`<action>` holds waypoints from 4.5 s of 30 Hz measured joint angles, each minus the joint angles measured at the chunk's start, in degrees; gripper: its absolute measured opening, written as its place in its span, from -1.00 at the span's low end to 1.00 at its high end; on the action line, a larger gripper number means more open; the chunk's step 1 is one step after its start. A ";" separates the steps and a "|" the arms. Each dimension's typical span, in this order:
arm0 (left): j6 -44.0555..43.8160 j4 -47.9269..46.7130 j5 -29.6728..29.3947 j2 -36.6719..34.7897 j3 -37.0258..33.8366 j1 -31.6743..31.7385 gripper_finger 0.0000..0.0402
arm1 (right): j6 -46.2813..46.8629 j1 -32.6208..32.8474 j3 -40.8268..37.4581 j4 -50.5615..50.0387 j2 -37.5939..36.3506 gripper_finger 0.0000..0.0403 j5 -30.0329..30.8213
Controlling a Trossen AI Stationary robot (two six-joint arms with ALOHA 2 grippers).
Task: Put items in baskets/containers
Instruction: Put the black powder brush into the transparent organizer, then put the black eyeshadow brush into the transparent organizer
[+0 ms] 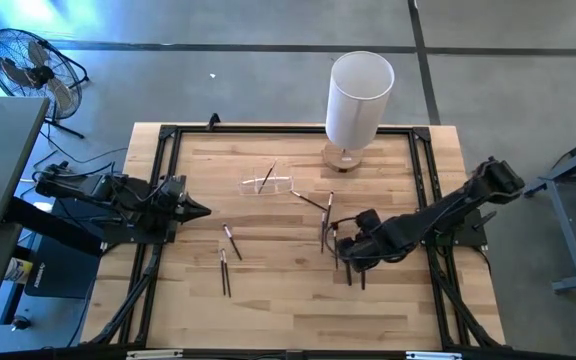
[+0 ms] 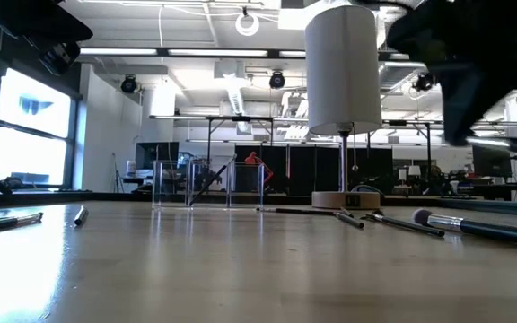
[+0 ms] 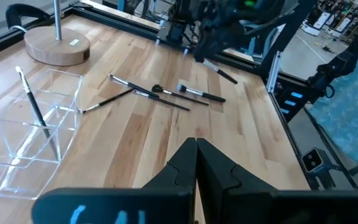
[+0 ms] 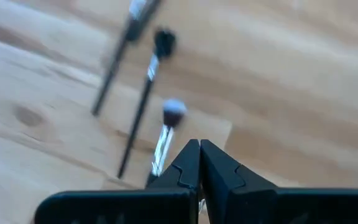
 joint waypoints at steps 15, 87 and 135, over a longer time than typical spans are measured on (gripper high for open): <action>0.52 -0.02 -10.03 0.08 0.00 0.01 -1.00 | -74.17 -21.10 0.09 54.17 -2.63 -1.00 9.04; -8.22 4.67 -28.39 14.12 4.90 0.02 -0.27 | -53.91 -19.70 11.78 17.91 3.42 -0.96 -2.77; -85.63 -21.39 12.49 74.84 22.51 14.69 -0.27 | -55.57 -10.81 -28.24 18.74 -40.77 -0.99 -12.53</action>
